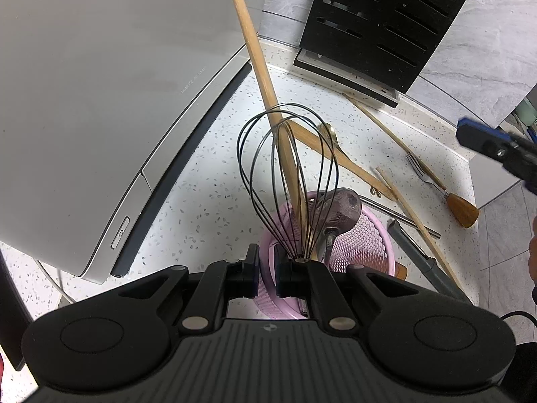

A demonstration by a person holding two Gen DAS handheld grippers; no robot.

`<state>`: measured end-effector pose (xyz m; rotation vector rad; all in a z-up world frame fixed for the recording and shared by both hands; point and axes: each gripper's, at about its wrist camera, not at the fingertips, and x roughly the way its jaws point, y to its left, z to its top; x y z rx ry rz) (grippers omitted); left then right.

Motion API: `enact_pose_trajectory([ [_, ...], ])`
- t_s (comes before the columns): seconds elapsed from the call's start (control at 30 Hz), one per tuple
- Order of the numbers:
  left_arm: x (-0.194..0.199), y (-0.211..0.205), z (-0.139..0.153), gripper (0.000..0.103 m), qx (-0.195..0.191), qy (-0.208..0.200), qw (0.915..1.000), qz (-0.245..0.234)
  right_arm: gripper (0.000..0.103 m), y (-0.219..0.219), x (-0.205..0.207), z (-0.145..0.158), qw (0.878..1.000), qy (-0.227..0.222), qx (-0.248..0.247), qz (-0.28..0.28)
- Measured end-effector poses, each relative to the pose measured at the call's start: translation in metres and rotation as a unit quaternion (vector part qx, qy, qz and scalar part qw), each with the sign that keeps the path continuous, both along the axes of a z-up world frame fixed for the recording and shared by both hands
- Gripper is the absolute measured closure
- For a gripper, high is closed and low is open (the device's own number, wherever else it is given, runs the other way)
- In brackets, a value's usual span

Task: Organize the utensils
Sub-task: 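Move the right gripper to the wooden chopstick and grasp it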

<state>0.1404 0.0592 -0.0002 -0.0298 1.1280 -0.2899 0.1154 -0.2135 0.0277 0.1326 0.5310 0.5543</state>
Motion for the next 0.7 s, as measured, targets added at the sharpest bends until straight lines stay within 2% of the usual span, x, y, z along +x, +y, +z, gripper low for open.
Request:
enact_pose_trajectory([
  [0.27, -0.001, 0.001, 0.001, 0.094, 0.001, 0.0, 1.0, -0.001, 0.072, -0.039, 0.013, -0.025, 0.997, 0.043, -0.04, -0.055],
  [0.5, -0.001, 0.001, 0.001, 0.094, 0.0, 0.0, 1.0, 0.0, 0.072, -0.076, 0.028, -0.048, 0.987, 0.082, -0.083, -0.111],
  [0.6, -0.001, 0.001, 0.001, 0.094, 0.0, 0.0, 1.0, 0.0, 0.072, -0.085, 0.03, -0.053, 0.986, 0.092, -0.075, -0.118],
  [0.7, -0.001, 0.0, 0.001, 0.094, 0.002, -0.001, 1.0, 0.0, 0.072, -0.078, 0.03, -0.056, 0.988, 0.098, -0.074, -0.099],
])
